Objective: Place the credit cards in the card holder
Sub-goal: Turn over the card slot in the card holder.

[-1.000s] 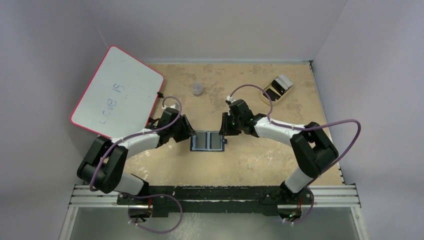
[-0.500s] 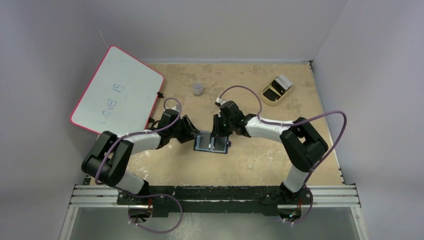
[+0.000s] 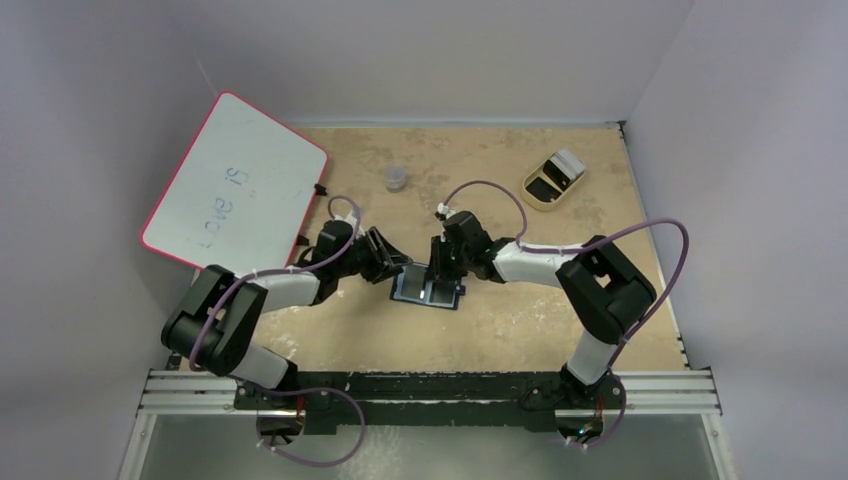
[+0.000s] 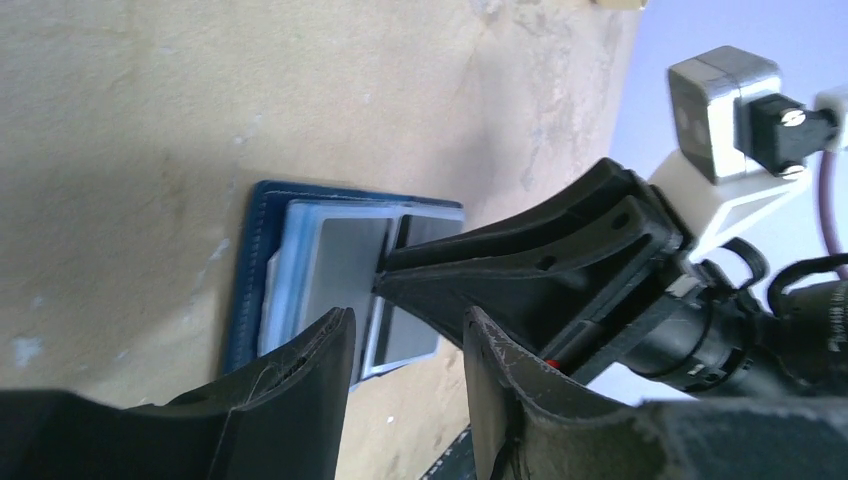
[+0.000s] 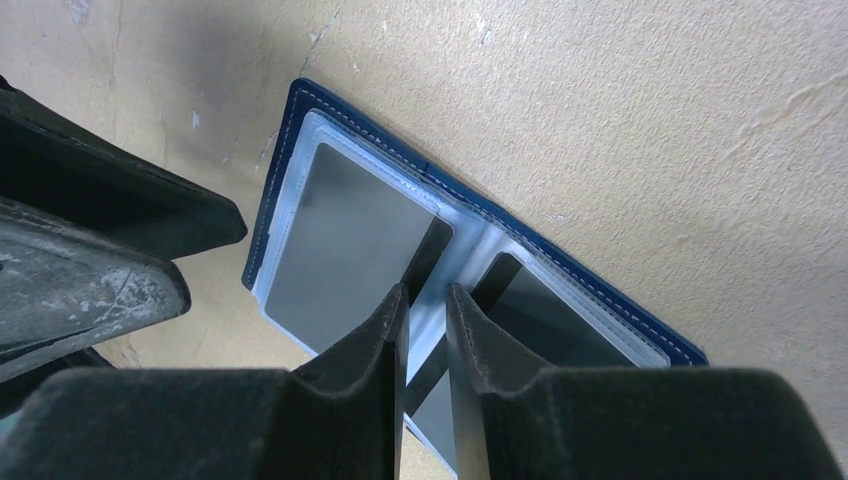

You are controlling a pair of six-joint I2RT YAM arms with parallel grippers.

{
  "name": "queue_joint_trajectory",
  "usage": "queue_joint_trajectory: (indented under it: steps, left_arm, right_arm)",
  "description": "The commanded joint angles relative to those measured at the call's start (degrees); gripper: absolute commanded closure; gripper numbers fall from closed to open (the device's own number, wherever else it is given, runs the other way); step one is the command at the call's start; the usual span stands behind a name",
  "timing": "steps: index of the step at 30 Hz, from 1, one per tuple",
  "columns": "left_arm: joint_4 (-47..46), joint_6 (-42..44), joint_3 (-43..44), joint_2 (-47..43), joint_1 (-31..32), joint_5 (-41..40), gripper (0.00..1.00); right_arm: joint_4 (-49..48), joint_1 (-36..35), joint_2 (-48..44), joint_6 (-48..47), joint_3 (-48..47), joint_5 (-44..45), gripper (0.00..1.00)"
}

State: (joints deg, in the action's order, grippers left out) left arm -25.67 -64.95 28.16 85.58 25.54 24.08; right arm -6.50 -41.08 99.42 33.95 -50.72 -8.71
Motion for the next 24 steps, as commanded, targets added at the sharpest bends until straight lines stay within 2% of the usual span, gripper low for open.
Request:
queue_joint_trajectory:
  steps: [1,3,5,12,14,18,24]
  left_arm:
    - [10.67,7.68,3.08,-3.16,-0.23,-6.15,0.57]
    - [16.94,11.19,4.35,-3.51,-0.21,-10.78,0.57]
    - [18.77,12.53,4.38,-3.66,-0.22,-12.76,0.56]
    - [15.44,12.36,3.48,0.03,-0.23,-11.38,0.53]
    - [12.81,11.19,2.78,1.61,-0.23,-9.59,0.52]
    - [1.47,6.2,0.13,3.8,-0.16,-2.96,0.52]
    - [-8.45,-0.04,-2.23,3.62,-0.22,2.02,0.53]
  right_arm:
    - [1.27,0.12,-0.76,0.56,1.72,0.8,0.78]
    - [1.08,0.12,-0.39,0.59,1.92,0.76,0.78]
    - [0.53,0.12,-0.37,0.81,2.39,0.71,0.78]
    - [0.01,0.2,-0.28,1.01,3.36,0.89,0.78]
    - [-0.16,0.25,-0.06,1.01,3.51,0.89,0.78]
    - [-0.44,0.38,0.33,1.01,3.71,0.72,0.78]
    - [-0.46,0.5,0.1,1.02,3.87,0.8,0.78]
